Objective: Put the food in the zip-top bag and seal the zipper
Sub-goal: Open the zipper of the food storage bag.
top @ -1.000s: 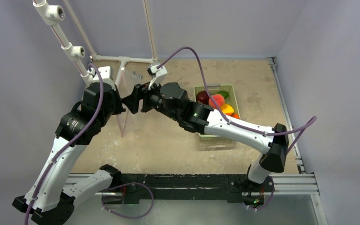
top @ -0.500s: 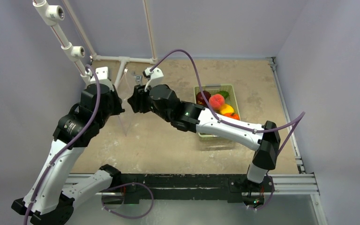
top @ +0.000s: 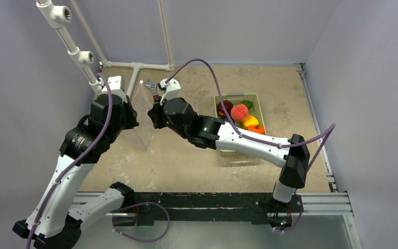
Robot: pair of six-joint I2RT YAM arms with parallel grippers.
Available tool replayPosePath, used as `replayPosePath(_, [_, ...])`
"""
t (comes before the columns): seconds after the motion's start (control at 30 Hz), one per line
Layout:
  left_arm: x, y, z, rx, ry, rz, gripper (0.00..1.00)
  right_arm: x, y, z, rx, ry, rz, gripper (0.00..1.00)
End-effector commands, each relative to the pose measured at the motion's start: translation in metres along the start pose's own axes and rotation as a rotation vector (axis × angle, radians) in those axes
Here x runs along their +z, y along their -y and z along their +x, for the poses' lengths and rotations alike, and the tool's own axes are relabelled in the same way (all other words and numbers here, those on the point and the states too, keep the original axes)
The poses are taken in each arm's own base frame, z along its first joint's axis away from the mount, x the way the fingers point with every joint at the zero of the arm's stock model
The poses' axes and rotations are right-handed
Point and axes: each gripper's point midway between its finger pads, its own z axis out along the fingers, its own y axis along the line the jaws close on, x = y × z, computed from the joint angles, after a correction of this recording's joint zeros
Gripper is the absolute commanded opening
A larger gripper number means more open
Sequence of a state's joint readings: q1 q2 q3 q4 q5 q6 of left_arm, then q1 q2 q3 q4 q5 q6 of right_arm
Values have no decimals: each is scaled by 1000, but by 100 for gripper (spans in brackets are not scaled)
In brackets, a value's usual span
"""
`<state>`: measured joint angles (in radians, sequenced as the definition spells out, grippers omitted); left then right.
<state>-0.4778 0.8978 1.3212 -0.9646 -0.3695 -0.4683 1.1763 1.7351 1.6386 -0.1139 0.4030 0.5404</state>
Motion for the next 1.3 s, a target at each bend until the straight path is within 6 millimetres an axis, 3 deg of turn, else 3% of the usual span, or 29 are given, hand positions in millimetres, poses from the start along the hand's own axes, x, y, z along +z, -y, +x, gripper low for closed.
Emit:
replayPosePath(0.0, [-1, 2, -6, -7, 21, 11, 16, -10, -1, -7, 19, 26, 8, 0])
replayPosePath(0.3, [0, -2, -3, 12, 0, -13, 22, -8, 5, -3, 7, 28, 36, 0])
replayPosePath(0.43, [4, -5, 2, 30, -14, -28, 17, -8, 6, -4, 8, 32, 41, 0])
replayPosePath(0.57, [9, -6, 11, 54, -46, -34, 0, -10, 7, 3, 13, 8, 36, 0])
replayPosePath(0.9, [9, -13, 5, 121, -59, -79, 0, -16, 42, 37, 1, -45, 93, 0])
replayPosePath(1.27, [12, -12, -2, 203, -89, -87, 0, -19, 99, 76, 74, -109, 113, 0])
